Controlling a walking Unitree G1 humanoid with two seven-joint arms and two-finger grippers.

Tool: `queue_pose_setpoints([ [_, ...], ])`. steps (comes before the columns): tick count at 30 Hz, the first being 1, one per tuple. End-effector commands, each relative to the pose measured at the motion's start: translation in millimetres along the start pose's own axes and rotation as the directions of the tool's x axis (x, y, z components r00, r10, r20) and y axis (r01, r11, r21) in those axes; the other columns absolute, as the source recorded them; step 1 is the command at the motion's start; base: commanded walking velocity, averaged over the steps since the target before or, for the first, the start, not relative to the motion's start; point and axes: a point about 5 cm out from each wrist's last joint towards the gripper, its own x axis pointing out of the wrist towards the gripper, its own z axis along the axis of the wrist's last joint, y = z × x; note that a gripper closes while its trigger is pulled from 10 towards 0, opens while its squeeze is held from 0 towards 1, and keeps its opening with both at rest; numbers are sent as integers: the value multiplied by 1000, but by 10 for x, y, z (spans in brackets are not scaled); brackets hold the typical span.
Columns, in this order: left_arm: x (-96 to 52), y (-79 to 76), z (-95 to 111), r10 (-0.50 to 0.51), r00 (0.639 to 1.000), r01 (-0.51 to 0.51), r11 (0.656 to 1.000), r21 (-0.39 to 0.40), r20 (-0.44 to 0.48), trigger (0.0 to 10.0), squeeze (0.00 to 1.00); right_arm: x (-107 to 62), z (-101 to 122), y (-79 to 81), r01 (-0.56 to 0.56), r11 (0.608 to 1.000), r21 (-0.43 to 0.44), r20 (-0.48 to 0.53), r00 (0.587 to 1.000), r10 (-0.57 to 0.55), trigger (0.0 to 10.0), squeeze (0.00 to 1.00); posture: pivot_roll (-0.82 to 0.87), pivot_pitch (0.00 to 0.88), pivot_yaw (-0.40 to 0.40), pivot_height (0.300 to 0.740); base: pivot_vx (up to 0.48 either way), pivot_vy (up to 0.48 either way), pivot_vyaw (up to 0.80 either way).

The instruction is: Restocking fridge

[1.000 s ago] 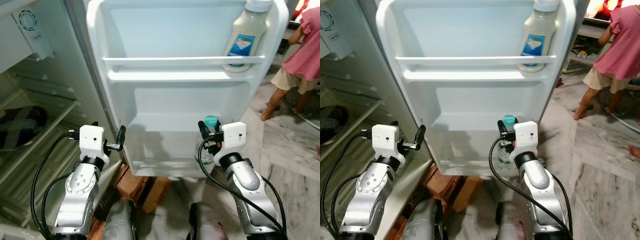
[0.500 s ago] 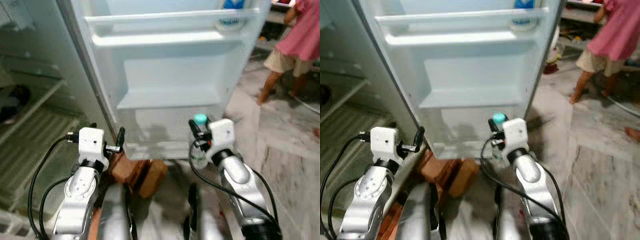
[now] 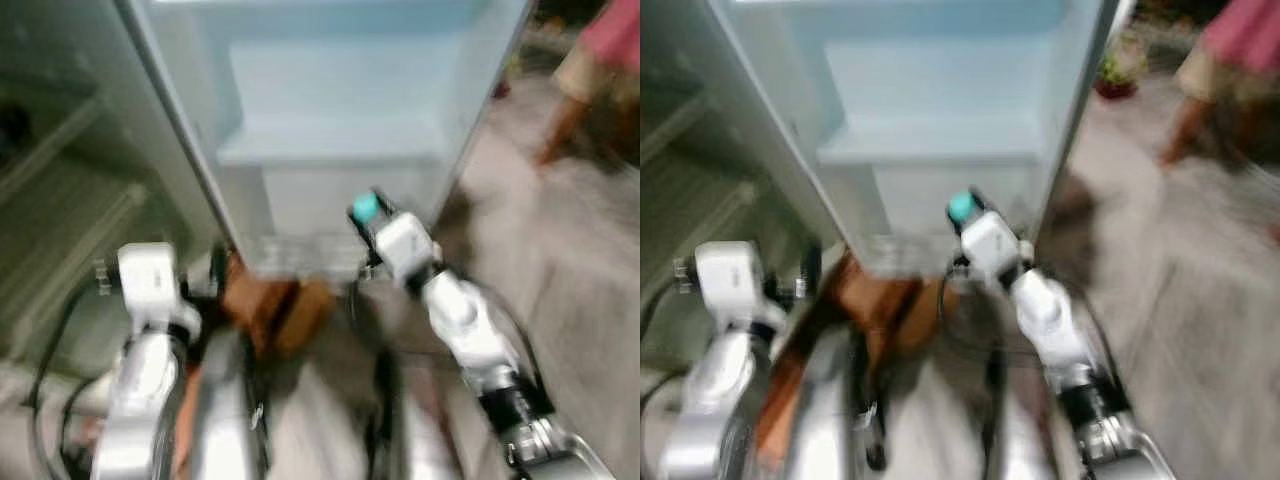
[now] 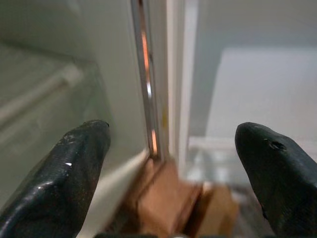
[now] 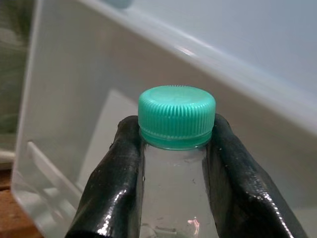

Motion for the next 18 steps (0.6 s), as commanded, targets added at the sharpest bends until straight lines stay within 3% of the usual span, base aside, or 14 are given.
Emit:
queue_pose_setpoints([
  [1, -21, -15, 152, -7, 999, 6, 1000, 10, 48, 10000, 0, 85, 94, 28, -6, 999, -54, 82, 997, 10, 10000, 0, 142, 278, 36, 558, 0, 0, 0],
  [12, -104, 7, 317, -27, 998, 24, 998, 51, 50, 10000, 0, 401, 278, -94, 67, 971, -230, 225, 974, -14, 10000, 0, 191, 318, 59, 558, 0, 0, 0],
  [16, -132, 2, 318, -26, 999, 24, 998, 56, 37, 10000, 0, 392, 128, -163, 95, 967, -236, 155, 986, -59, 10000, 0, 199, 336, 62, 558, 0, 0, 0],
  [18, -151, -10, 315, -28, 999, 27, 998, 60, 30, 10000, 0, 357, 12, -196, 112, 974, -197, 87, 992, -97, 10000, 0, 203, 342, 63, 558, 0, 0, 0],
])
